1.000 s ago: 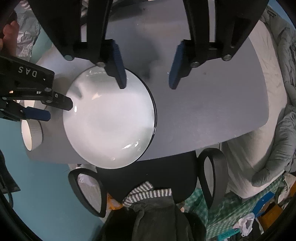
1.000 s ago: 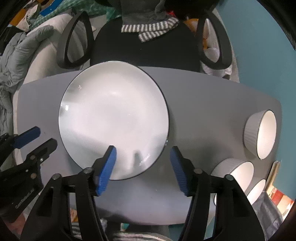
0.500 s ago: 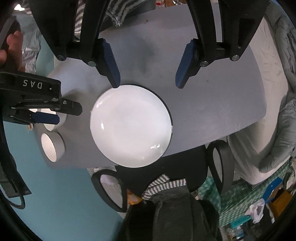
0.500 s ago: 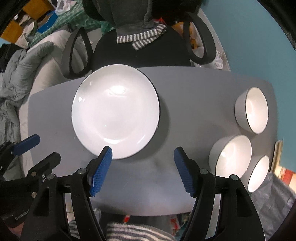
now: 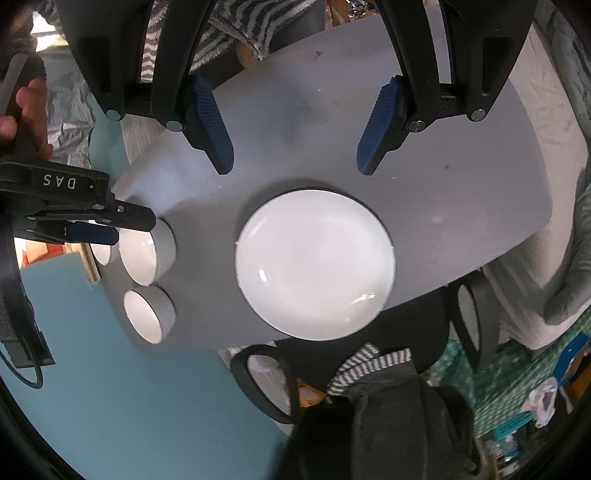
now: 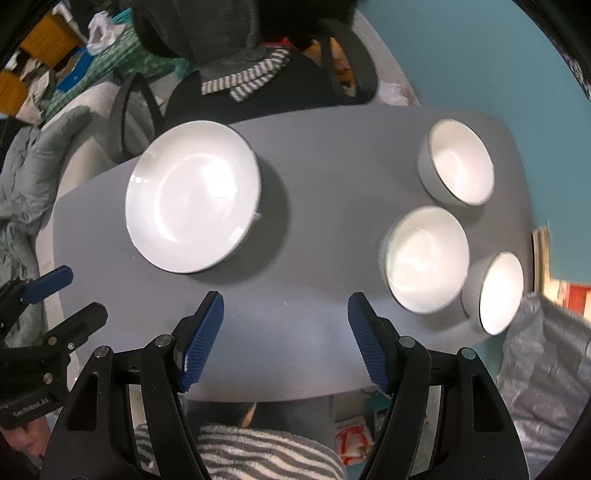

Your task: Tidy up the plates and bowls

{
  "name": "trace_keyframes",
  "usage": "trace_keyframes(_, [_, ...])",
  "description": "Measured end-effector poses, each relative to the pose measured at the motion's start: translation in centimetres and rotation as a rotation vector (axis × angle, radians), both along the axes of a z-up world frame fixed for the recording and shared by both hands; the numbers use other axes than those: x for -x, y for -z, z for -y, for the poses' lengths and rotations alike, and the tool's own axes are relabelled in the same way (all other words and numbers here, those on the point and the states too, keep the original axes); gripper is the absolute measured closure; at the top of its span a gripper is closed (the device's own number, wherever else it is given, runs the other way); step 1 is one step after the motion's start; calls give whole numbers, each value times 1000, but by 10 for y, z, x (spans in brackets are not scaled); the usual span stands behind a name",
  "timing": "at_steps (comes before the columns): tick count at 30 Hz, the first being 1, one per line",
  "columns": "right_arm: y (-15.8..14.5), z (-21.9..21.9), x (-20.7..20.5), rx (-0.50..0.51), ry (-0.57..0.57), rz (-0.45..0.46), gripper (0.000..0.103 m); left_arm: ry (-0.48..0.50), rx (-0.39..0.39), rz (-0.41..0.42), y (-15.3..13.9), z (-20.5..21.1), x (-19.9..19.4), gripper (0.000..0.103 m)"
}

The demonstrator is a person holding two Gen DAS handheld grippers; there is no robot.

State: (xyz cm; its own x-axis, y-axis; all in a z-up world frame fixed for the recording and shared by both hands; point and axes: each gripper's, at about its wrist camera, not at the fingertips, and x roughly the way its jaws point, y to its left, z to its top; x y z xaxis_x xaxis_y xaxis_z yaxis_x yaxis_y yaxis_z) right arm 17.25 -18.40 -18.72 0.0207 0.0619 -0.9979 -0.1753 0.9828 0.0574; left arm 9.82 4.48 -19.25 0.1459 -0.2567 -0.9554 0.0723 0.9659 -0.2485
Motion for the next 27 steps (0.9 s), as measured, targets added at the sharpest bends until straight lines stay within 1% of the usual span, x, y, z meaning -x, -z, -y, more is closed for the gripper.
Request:
trace_keyframes(6, [-9, 33, 11, 0, 63, 1, 34, 48, 25, -5, -4, 22, -1, 32])
trace_keyframes(7, [-10, 38, 12, 2, 73, 2, 34, 56, 24, -1, -5, 25, -2, 32])
trace_keyframes(10, [-13, 57, 13, 4, 104, 7, 34, 71, -16, 28, -9, 35, -6, 32])
trace_keyframes(14, [-14, 82, 12, -1, 132, 24, 34, 74, 6, 26, -13, 48, -14, 32])
trace_keyframes(17, [-15, 99, 11, 10, 136, 33, 34, 80, -3, 28, -14, 62, -20, 32])
trace_keyframes(21, [-15, 124, 2, 18, 131, 34, 34, 79, 3, 15, -15, 82, -26, 32])
trace_keyframes(27, [-11, 155, -14, 22, 90, 33, 34, 69, -12, -13, -9, 112, -38, 32])
